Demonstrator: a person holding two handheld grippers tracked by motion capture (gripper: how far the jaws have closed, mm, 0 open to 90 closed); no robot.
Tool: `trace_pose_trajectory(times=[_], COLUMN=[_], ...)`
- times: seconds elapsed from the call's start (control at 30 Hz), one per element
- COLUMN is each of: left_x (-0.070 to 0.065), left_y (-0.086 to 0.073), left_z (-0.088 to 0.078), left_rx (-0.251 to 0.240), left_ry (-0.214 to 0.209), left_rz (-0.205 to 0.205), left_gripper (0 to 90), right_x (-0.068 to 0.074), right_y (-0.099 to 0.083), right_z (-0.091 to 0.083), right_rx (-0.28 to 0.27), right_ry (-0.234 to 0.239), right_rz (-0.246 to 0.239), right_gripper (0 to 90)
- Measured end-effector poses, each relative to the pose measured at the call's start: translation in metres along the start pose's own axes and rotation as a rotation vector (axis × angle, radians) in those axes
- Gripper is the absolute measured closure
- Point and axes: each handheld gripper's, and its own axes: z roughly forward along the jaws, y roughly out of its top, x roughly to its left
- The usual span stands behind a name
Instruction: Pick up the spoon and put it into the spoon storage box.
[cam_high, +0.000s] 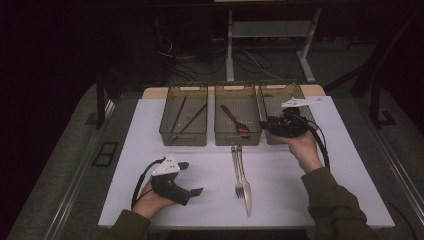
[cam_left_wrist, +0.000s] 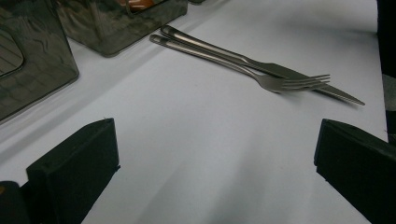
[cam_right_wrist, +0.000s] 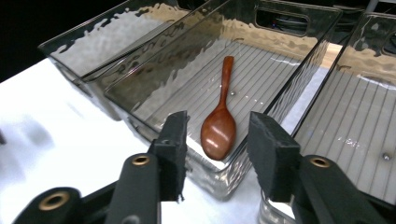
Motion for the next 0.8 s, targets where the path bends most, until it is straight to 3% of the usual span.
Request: trace_pose_trajectory(times=[0.27, 0.6, 0.8], left_x=[0.001, -0.001, -0.001], left_y=[-0.002, -0.001, -0.001], left_z=[-0.002, -0.002, -0.003], left_rx=[-0.009, -0.006, -0.003], left_ry=[0.003, 0.010, 0.009], left_rz=[-0.004, 0.001, 0.002], left_gripper=[0.0, 0.0, 0.0], right_x=[0.007, 0.025, 0.036], right_y=[-0.016, -0.038, -0.049], right_z=[-0.010, -0.012, -0.006], right_rx=[0.009, 0.071, 0.109], right_ry=[0.052, 0.109, 0.137], right_rz=[-0.017, -0.071, -0.104], right_gripper=[72.8, 87.8, 88.8])
